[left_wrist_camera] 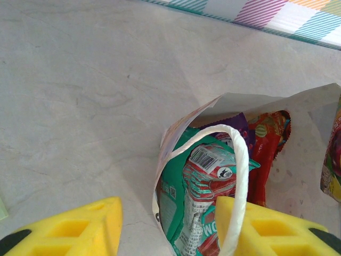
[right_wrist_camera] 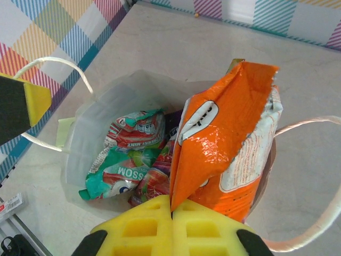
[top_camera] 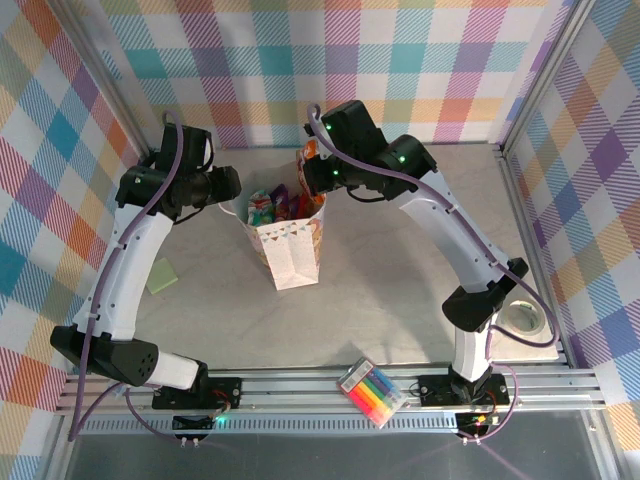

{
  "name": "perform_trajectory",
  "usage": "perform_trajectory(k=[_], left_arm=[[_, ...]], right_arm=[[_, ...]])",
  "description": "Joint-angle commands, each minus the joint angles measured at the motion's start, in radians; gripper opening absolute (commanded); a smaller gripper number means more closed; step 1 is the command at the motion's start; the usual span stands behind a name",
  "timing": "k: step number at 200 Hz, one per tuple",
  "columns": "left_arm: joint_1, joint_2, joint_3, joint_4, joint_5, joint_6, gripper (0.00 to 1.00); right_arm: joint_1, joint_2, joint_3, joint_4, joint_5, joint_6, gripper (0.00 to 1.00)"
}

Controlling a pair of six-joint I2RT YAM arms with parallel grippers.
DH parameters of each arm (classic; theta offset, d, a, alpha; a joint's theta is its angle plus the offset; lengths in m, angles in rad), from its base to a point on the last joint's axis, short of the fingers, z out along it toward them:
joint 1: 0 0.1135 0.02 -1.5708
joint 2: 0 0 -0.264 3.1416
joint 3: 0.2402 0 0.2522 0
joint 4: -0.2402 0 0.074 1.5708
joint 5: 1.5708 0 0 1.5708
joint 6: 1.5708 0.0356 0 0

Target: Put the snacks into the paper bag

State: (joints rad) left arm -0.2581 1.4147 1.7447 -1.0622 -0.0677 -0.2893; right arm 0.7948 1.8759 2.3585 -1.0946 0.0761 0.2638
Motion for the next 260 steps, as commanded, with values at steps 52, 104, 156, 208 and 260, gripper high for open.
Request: perform_trajectory(k=[52, 104, 156, 208, 260], left_arm=[[0.025, 0.02, 0.01, 0.025, 0.035, 0.016, 0.49], [0.029, 0.019, 0.003, 0.031, 0.039, 0.012, 0.5], [0.03, 0.024, -0.002, 0.045, 0.059, -0.005, 0.5], [0.031, 0.03, -0.002, 0.045, 0.049, 0.0, 0.5], [0.033, 0.055, 0.009, 0.041, 0.06, -0.002, 0.5]], right_arm=[[-0.003, 0.005, 0.064, -0.053, -0.063, 0.027, 0.0], [-0.003, -0.008, 0.052, -0.077, -0.064, 0.024, 0.0], [-0.009, 0.028, 0.053, -0.084, -0.079, 0.027, 0.0], [-0.016, 0.114, 0.137, -0.134, -0.103, 0.042, 0.0], [-0.016, 0.155, 0.143, 0.013, -0.235, 0.121, 0.41]])
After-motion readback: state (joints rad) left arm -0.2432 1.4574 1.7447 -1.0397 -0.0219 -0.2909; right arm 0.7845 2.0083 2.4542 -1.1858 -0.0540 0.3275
